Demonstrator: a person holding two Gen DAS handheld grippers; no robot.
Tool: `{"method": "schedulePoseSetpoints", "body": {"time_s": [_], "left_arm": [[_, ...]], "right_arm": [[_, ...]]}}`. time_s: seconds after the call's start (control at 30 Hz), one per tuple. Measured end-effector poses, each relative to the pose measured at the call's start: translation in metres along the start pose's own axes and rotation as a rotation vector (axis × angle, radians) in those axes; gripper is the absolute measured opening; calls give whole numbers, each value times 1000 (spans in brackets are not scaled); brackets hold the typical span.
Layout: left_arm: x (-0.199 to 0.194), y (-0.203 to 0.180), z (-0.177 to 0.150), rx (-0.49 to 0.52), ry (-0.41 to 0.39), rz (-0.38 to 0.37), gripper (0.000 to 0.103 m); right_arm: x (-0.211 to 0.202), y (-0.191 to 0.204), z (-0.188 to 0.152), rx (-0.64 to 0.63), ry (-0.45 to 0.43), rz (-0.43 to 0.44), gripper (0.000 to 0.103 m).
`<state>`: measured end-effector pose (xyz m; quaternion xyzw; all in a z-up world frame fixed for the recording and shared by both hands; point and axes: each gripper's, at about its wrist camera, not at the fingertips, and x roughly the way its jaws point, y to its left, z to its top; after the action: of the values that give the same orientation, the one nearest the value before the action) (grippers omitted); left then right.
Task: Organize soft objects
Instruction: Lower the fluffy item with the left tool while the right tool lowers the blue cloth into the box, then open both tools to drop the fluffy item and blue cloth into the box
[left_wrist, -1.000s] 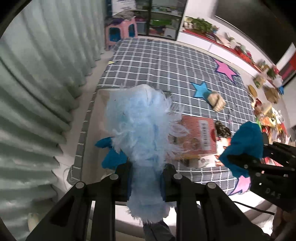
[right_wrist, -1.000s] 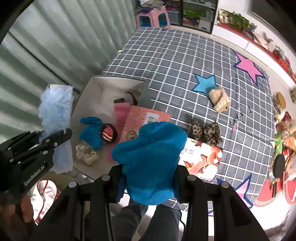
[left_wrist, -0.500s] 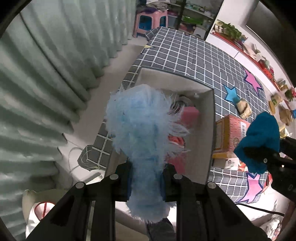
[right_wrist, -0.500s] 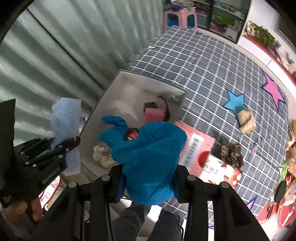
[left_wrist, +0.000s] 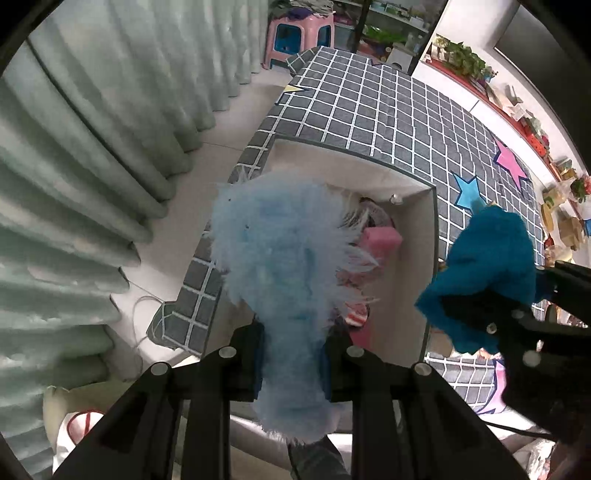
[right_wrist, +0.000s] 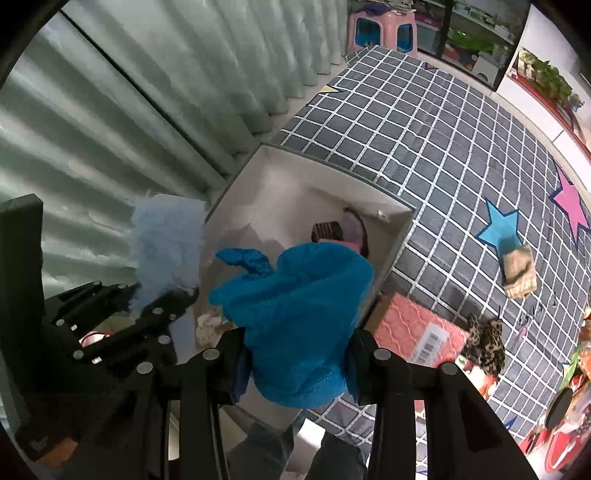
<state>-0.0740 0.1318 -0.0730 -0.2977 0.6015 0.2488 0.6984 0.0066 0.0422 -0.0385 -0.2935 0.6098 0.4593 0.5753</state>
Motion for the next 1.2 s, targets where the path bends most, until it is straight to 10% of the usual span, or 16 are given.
{"method": "schedulePoseSetpoints", "body": {"time_s": [1.2], "left_arm": [[70,-16,44,-21,109,-9,36]], "right_arm": [[60,-33,50,48,92,-3,42]]}}
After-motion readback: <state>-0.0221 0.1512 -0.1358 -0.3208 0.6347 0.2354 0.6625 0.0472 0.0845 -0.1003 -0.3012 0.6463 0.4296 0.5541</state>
